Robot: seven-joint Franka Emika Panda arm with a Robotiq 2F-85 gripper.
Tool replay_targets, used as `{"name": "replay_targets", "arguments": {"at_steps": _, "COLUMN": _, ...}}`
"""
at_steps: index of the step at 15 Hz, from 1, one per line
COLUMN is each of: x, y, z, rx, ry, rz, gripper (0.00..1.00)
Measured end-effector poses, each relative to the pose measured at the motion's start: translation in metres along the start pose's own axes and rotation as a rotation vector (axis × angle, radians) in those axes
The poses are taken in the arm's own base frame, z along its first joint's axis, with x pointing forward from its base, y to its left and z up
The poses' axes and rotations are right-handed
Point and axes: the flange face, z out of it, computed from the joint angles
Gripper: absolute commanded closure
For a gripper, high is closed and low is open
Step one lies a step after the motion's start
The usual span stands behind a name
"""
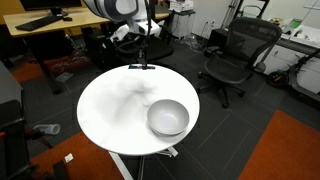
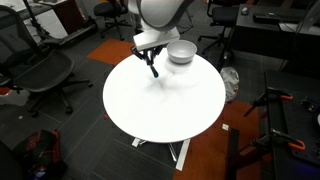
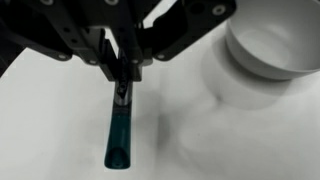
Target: Pick up the pen from the table and place it in the bowl,
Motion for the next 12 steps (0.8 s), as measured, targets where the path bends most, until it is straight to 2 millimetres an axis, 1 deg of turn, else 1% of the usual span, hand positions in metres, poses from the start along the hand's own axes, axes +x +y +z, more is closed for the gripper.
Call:
{"name": "replay_targets", "arguments": {"at_steps": 3, "x": 0.019, "y": 0.054, "z": -0.033, "rx": 0.001, "ry": 0.012, "rz": 0.054, "gripper": 0.95}}
{"name": "replay_targets", "arguments": {"at_steps": 6, "x": 0.035, "y": 0.109, "z": -0.057, "rx": -0.004, "ry": 0.019, "rz": 0.108, "gripper": 0.95}}
{"name": "replay_targets", "arguments": {"at_steps": 9, "x": 0.051, "y": 0.154, "z": -0.07, "rx": -0.007, "ry": 0.038, "rz": 0.147, "gripper": 0.95}}
{"name": "replay_targets", "arguments": {"at_steps": 12, "x": 0.068, "y": 0.184, "z": -0.07, "rx": 0.008, "ry": 0.071, "rz": 0.157, "gripper": 0.95}}
